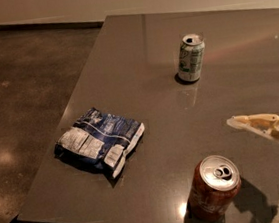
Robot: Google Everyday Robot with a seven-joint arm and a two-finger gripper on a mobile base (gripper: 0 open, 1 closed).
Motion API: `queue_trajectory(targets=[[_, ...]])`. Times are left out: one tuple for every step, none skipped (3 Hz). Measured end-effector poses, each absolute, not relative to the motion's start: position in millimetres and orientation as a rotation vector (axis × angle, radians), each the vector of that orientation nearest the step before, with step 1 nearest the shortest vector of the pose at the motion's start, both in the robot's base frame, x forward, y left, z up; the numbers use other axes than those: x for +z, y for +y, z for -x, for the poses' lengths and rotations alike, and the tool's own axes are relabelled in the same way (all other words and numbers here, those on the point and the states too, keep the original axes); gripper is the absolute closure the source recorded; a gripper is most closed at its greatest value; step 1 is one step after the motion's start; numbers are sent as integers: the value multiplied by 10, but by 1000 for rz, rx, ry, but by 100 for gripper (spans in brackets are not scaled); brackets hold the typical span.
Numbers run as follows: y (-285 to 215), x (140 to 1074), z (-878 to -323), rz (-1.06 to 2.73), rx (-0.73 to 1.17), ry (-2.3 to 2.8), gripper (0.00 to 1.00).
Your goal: Move coke can near 7up can
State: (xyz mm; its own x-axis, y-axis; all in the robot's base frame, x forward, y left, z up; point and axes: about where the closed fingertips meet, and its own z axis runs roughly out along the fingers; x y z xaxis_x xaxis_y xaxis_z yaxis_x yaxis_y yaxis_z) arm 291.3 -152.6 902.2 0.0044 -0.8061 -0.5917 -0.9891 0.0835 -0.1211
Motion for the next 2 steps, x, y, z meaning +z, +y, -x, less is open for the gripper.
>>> queue_trajectory(targets=[[-1388, 8952, -2852, 1758, 503, 1836, 0], [-1213, 8950, -2828, 1752, 536, 1811, 0]])
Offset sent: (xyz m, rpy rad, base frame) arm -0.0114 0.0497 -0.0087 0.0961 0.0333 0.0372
